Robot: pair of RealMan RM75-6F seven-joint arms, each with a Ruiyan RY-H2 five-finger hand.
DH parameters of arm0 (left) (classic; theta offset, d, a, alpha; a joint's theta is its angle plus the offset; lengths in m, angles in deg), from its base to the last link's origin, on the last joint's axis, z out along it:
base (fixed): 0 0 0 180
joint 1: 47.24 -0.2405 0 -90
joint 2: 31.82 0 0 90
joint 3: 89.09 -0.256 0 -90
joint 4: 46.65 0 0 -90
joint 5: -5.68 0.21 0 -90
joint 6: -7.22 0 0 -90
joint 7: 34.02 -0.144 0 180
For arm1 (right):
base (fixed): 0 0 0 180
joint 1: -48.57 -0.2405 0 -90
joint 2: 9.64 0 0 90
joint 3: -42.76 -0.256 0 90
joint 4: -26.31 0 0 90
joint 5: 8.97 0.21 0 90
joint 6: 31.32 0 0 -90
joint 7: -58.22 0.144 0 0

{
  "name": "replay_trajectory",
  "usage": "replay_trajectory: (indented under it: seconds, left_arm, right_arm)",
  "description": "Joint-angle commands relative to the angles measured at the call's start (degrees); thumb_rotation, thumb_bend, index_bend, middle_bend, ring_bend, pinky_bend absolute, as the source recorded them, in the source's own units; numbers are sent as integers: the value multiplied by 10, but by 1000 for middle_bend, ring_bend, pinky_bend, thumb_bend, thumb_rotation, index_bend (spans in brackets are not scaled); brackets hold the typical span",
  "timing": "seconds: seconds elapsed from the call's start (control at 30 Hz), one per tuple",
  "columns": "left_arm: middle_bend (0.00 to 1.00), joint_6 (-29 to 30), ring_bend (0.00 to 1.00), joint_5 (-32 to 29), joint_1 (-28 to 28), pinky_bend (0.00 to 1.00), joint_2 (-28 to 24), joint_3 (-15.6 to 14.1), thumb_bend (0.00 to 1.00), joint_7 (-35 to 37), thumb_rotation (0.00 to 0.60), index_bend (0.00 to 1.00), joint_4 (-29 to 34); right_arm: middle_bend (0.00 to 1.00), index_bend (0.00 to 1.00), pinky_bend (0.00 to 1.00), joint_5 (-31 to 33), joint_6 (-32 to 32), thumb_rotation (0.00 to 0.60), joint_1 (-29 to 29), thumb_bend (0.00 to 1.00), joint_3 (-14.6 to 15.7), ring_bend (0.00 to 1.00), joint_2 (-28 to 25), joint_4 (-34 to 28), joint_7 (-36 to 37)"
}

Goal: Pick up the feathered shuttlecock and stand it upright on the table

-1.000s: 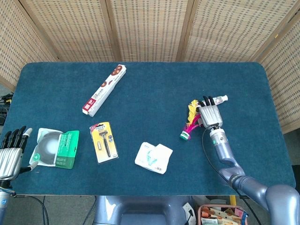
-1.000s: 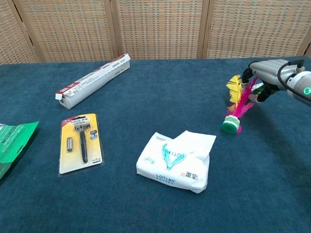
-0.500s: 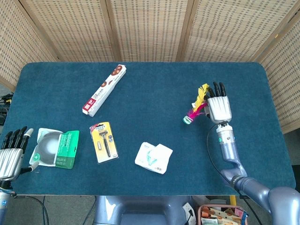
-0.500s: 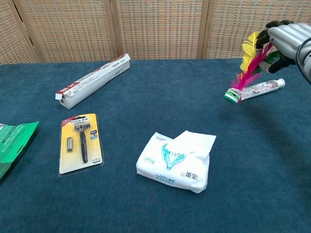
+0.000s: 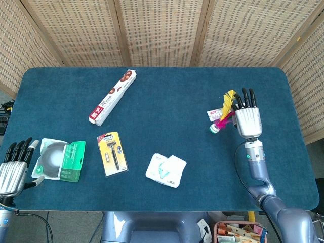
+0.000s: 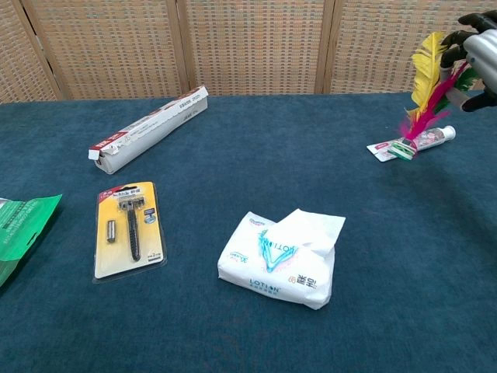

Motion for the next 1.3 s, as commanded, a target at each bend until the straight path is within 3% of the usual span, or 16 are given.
replay_trajectory:
  seconds: [0.03, 0.5, 1.3]
  left_arm:
    - [0, 0, 0, 0, 0, 0, 0, 0, 1, -1, 600, 0, 0]
    - [0, -2, 0, 0, 0, 0, 2, 0, 1, -3, 600, 0, -1]
    - [0, -1, 0, 6, 0, 0, 3, -3, 1, -7, 600, 0, 1]
  right_arm:
    - [223, 575, 0, -14, -20, 600, 6, 441, 8, 0, 31, 59, 29]
    - [223, 575, 0, -7, -7, 600, 13, 435, 4, 0, 59, 127, 19]
    - [223, 575, 0, 23, -6, 600, 32, 434, -21, 0, 77, 171, -31]
